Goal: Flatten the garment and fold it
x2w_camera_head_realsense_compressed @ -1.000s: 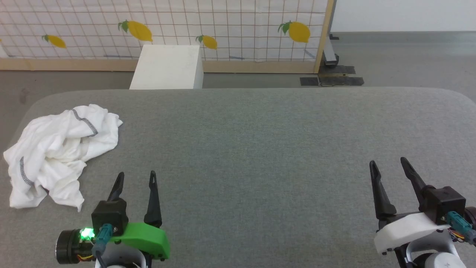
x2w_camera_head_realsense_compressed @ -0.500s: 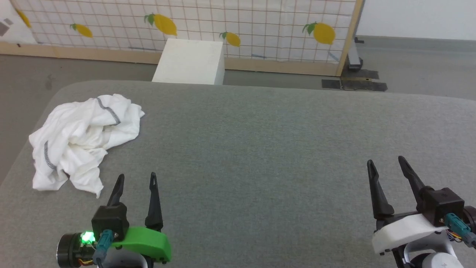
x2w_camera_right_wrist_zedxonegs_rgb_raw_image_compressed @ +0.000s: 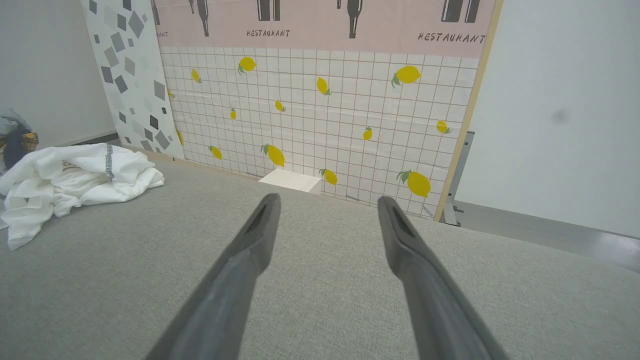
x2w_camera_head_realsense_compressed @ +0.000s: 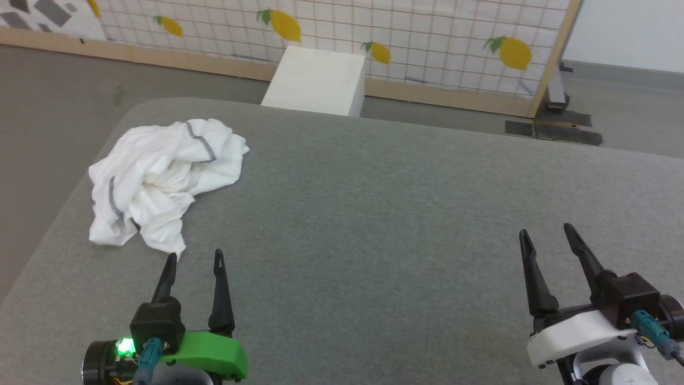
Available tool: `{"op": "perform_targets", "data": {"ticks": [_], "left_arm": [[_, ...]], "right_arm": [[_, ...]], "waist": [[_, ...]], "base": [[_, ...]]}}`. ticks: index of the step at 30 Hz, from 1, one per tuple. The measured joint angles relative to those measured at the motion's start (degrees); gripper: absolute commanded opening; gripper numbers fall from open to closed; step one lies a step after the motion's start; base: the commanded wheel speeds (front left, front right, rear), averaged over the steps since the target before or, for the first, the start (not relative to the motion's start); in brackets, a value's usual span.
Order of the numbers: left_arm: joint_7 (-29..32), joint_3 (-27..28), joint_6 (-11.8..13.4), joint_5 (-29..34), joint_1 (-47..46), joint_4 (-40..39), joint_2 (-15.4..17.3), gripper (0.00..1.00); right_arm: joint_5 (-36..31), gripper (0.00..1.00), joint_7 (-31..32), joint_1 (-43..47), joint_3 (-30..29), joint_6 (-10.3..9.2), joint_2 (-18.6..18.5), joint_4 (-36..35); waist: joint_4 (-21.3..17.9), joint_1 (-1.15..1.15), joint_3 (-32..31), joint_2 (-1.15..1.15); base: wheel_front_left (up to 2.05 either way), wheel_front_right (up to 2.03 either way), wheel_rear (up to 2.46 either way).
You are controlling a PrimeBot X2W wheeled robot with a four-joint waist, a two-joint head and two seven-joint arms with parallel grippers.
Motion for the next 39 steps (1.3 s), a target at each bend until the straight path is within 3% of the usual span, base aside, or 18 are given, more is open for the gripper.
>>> {"op": "perform_targets", "data": {"ticks": [20, 39], "left_arm": [[-2.22, -0.73, 1.35, -0.54, 1.91, -0.25, 0.00, 1.00], [-4.66, -1.22, 2.30, -1.98, 3.68, -0.31, 0.00, 1.00]], "right_arm": [[0.13, 1.00, -2.33, -0.01, 2.22, 0.00, 0.02, 1.66], [0.93, 1.00, -4.60, -0.01, 3.33, 0.00, 0.03, 2.91]], "waist": [[8.81, 0.00, -0.43, 0.00], [14.11, 0.00, -1.21, 0.00]], "base": [[0.00, 0.00, 0.00], [0.00, 0.00, 0.00]]}}
